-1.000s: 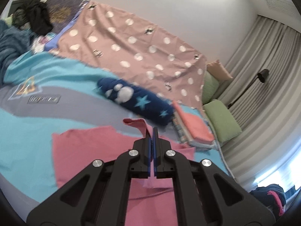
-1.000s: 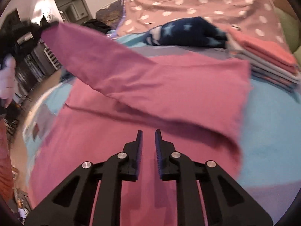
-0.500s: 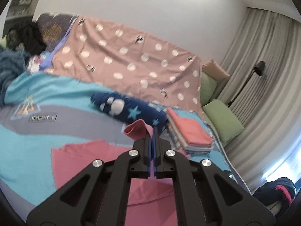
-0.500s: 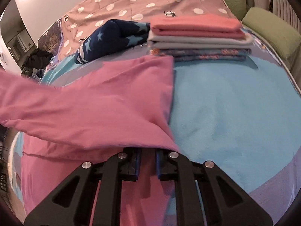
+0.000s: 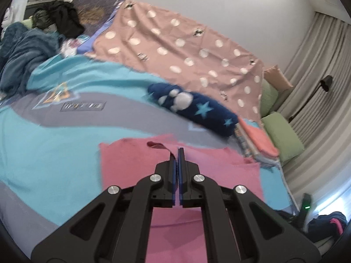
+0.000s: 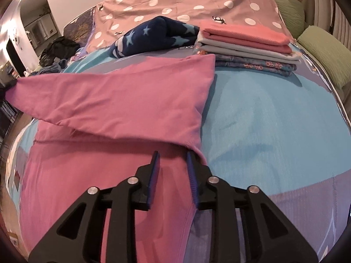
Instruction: Fold small clothes
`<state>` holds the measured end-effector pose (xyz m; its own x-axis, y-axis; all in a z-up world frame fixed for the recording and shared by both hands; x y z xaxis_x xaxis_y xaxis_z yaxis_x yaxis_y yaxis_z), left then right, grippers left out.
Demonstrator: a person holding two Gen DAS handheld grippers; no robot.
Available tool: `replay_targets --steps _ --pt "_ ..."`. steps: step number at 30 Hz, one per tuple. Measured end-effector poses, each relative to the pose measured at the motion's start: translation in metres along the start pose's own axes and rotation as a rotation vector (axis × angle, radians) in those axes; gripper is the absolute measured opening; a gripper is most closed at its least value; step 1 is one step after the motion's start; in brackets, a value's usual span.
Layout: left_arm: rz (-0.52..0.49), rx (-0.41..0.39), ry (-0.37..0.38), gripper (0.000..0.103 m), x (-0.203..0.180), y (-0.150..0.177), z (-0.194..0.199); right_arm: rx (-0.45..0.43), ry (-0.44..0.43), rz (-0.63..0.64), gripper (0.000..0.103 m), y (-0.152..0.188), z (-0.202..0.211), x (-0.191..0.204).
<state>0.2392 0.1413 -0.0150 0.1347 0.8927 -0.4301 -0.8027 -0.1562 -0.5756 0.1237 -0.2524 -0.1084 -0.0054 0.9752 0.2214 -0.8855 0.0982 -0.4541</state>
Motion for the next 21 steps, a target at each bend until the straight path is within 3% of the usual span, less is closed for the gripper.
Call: replay_targets --steps 1,2,3,5,6,9,12,15,18,21 --pt "0.016 0.027 -0.020 0.008 0.010 0.007 -0.008 0.001 -0.001 0.000 0.029 0.002 0.001 -0.001" --pt "0.028 0.064 -0.045 0.022 0.021 0.015 -0.018 0.004 -0.001 -0.004 0.030 0.005 0.002 -0.002" --pt "0.035 0.091 -0.080 0.029 0.031 0.023 -0.028 0.005 -0.001 -0.006 0.030 0.006 0.003 -0.002" --pt "0.034 0.138 -0.222 0.029 0.058 0.041 -0.048 0.005 -0.003 -0.007 0.030 0.010 0.005 -0.003" --pt "0.036 0.149 -0.250 0.029 0.064 0.046 -0.053 0.002 -0.004 -0.002 0.030 0.012 0.008 -0.003" --pt "0.056 0.151 -0.246 0.029 0.072 0.053 -0.055 -0.017 0.004 0.015 0.031 0.014 0.015 -0.006" --pt "-0.004 0.131 -0.263 0.033 0.058 0.049 -0.049 -0.031 0.027 0.007 0.033 0.013 0.017 -0.013" --pt "-0.092 0.157 -0.324 0.044 0.042 0.053 -0.056 -0.007 0.004 -0.039 0.037 0.016 0.009 -0.023" --pt "-0.180 0.231 -0.451 0.045 0.039 0.072 -0.081 0.000 -0.002 -0.040 0.037 0.022 0.004 -0.028" --pt "-0.209 0.196 -0.493 0.040 0.028 0.071 -0.079 -0.018 -0.006 -0.021 0.037 0.023 0.010 -0.028"
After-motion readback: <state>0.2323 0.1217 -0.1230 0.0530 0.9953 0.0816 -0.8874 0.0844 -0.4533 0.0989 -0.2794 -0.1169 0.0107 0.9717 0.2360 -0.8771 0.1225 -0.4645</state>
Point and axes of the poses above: each gripper's, at about its wrist camera, not at the fingertips, and z roughly against the way its jaws point, x to its left, y to its underside, the point moved 6 cm from there along -z, roughly the way its jaws point, and after that the axes turned 9 degrees about x, right-handed, at the moved point
